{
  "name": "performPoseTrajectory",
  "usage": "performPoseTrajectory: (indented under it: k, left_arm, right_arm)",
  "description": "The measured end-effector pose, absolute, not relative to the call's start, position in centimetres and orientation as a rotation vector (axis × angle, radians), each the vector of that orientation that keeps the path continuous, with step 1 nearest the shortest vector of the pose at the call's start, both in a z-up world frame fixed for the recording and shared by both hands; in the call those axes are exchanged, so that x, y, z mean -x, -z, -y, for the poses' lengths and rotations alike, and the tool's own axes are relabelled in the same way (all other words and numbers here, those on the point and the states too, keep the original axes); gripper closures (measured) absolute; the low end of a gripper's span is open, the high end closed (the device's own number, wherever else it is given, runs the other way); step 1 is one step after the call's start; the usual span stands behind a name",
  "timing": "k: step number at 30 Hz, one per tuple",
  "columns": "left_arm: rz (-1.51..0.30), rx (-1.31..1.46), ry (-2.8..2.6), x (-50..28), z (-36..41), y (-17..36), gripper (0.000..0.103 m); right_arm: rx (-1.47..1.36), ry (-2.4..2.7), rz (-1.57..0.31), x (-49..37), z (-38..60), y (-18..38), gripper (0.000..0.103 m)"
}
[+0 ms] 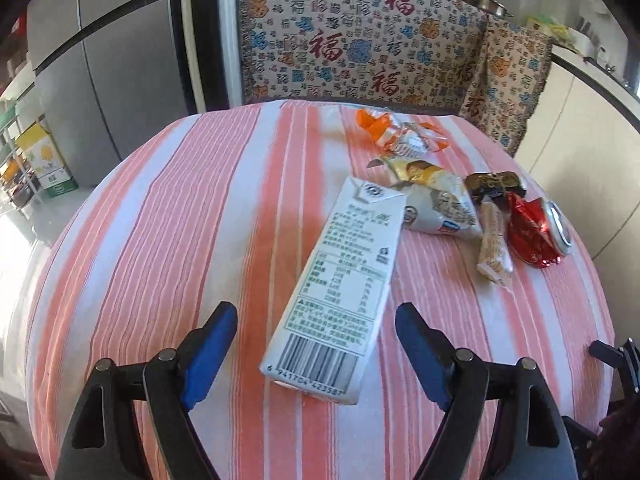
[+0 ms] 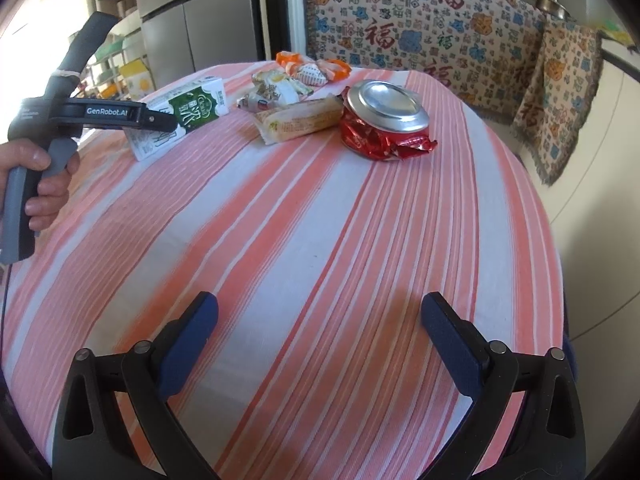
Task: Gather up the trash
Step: 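Lower the left tool onto the Cloud milk carton and grasp it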
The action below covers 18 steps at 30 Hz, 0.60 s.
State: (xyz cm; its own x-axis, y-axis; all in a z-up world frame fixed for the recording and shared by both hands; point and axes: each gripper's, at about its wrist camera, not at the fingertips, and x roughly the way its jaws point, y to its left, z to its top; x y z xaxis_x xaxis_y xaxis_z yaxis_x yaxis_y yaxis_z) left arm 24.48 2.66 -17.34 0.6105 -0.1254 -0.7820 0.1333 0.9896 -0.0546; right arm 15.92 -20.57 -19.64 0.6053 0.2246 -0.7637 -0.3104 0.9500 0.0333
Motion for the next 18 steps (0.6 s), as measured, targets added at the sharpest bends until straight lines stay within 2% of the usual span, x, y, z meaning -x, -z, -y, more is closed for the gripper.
performPoseTrajectory:
  k: [1, 3, 6, 8, 9, 10, 12, 18]
  left_arm:
    - [-0.902, -0.013, 0.173, -24.3, -2.5, 17.1, 0.057]
    - [-0.943, -0.006, 0.222, -23.9, -2.3, 17.0, 0.065]
    - [-0.957, 0.048, 0.277, -23.5, -3.0, 16.7, 0.065]
    - [-0.965, 0.109, 0.292, -23.7, -4.3, 16.5, 0.064]
    - [-0.972, 0.146, 0.292, -23.9, -5.2, 16.6, 0.059]
    - [-0.975, 0.182, 0.274, -24.2, -6.4, 16.8, 0.048]
    - [-0.958, 0.250, 0.233, -24.4, -8.7, 16.9, 0.039]
    - [-0.935, 0.354, 0.124, -25.4, -12.9, 17.2, 0.027]
  right_arm:
    - [0.102, -0.312, -0.867, -15.9, 20.6, 19.6, 0.002]
    - [0.099, -0.313, -0.867, -15.9, 20.7, 19.6, 0.002]
    - [0.109, -0.311, -0.869, -15.9, 20.5, 19.7, 0.002]
    - [0.113, -0.311, -0.870, -15.9, 20.5, 19.7, 0.002]
    - [0.112, -0.311, -0.870, -15.9, 20.5, 19.7, 0.002]
    - [0.110, -0.312, -0.869, -15.9, 20.6, 19.7, 0.002]
    - [0.106, -0.314, -0.868, -15.9, 20.7, 19.7, 0.002]
    - [0.106, -0.314, -0.868, -15.9, 20.7, 19.7, 0.002]
